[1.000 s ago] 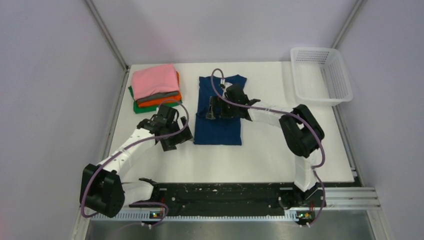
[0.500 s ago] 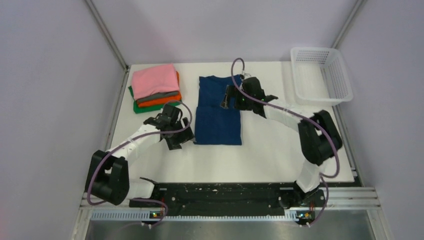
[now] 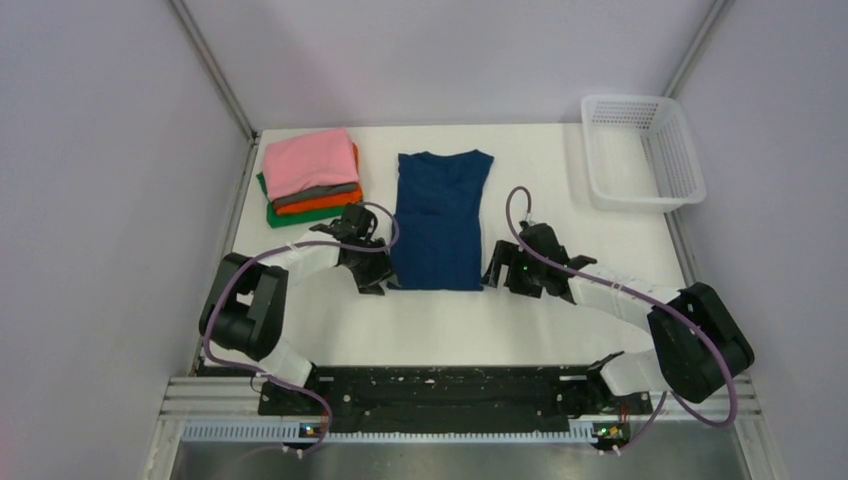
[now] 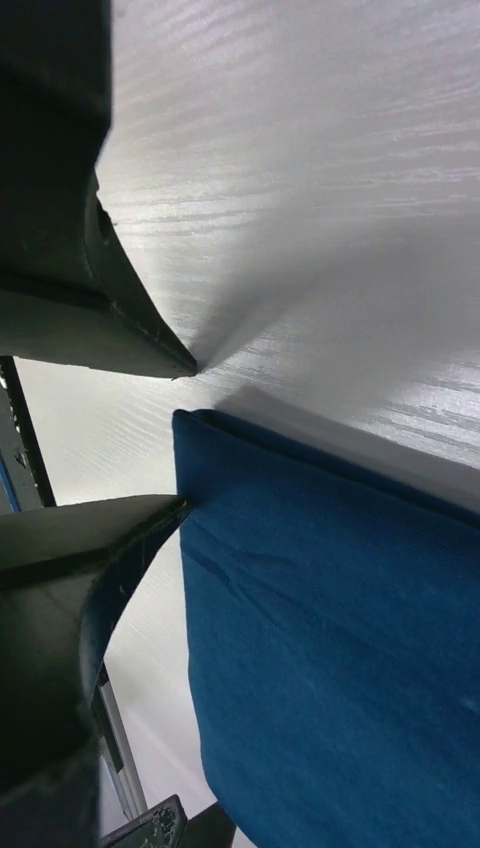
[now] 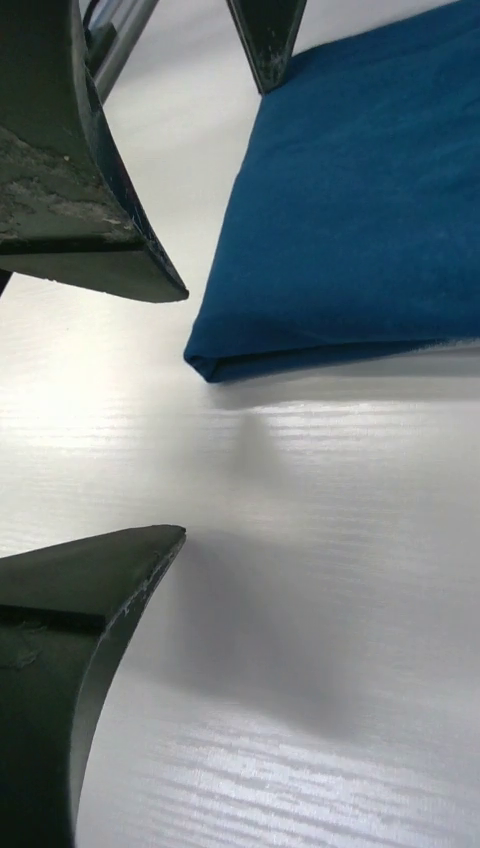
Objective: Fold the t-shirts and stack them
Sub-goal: Grab one side of the 2/3 rectangular tshirt with both arms, then fold the long partially folded tshirt into a neat square
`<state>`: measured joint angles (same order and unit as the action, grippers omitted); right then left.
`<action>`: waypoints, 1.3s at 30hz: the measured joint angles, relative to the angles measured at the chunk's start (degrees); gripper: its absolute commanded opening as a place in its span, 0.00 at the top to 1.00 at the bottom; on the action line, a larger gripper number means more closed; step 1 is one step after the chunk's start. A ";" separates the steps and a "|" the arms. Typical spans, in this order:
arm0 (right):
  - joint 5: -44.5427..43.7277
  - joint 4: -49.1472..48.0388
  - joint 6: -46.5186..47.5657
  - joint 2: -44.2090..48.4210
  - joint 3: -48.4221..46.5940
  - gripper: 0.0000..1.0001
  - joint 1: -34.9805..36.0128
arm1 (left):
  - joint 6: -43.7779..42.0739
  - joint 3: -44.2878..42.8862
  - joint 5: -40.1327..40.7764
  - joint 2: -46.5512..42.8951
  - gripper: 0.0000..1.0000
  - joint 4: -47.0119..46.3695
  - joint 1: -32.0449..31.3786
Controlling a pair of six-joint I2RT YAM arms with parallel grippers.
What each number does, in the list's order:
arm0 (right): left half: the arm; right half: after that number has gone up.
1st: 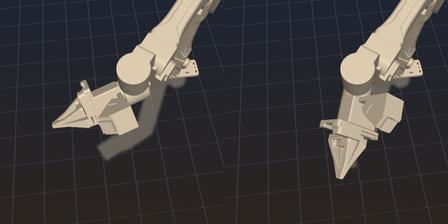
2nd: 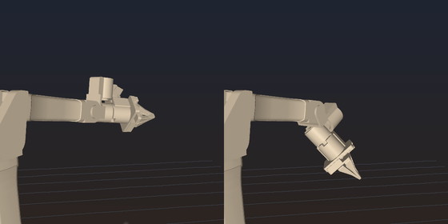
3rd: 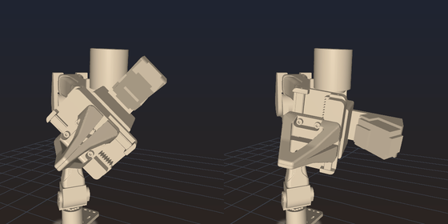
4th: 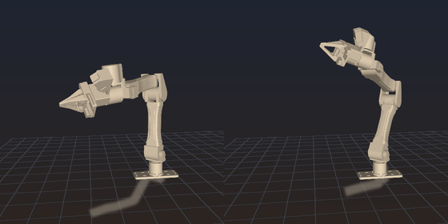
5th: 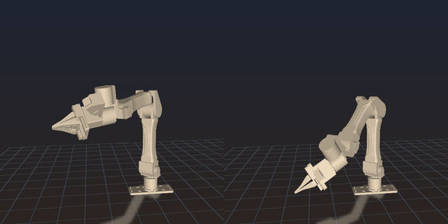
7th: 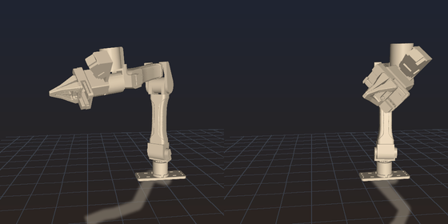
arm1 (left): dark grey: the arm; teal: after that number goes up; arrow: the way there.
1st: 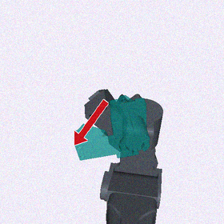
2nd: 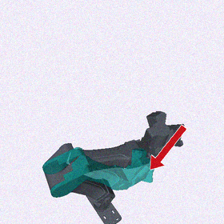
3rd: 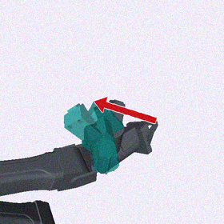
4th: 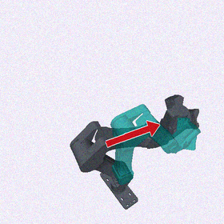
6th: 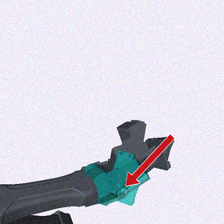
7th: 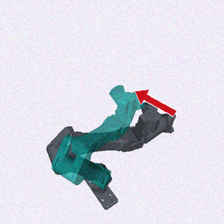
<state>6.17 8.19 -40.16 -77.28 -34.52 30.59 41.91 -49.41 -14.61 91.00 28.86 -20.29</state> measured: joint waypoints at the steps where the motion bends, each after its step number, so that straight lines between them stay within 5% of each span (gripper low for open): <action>1: 0.20 0.00 -0.20 0.00 0.02 0.23 0.00 | -0.09 -0.11 -0.28 0.35 0.55 -0.15 0.00; 6: 1.38 -2.21 -1.51 -0.15 0.09 0.33 0.57 | -0.11 -1.16 -2.05 2.67 0.76 -0.42 0.11; 9: 2.43 -4.42 -1.92 -1.86 0.42 0.45 1.42 | -0.09 -1.88 -3.08 4.20 1.00 -0.85 0.13; 13: 4.15 -7.19 -1.95 -6.78 -1.01 0.67 2.16 | -0.13 -3.93 -4.59 6.69 1.00 -1.03 0.11; 16: 4.15 -8.41 -1.49 -9.31 -2.14 0.99 3.04 | -0.07 -4.37 -5.18 7.34 1.00 -1.77 0.11; 27: 6.08 -2.12 0.04 -3.78 0.85 1.00 6.47 | 3.63 12.07 -2.19 -8.94 1.00 -5.73 -2.14; 33: 13.55 7.39 -5.01 12.28 8.00 1.00 14.99 | 11.08 21.90 0.20 -31.52 1.00 8.04 -12.92; 39: 19.63 14.32 -11.58 26.80 7.63 1.00 18.51 | 17.16 16.28 1.11 -51.58 1.00 20.98 -17.68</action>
<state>25.80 22.50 -51.75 -50.48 -26.89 49.10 59.07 -33.12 -13.50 39.42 49.84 -37.98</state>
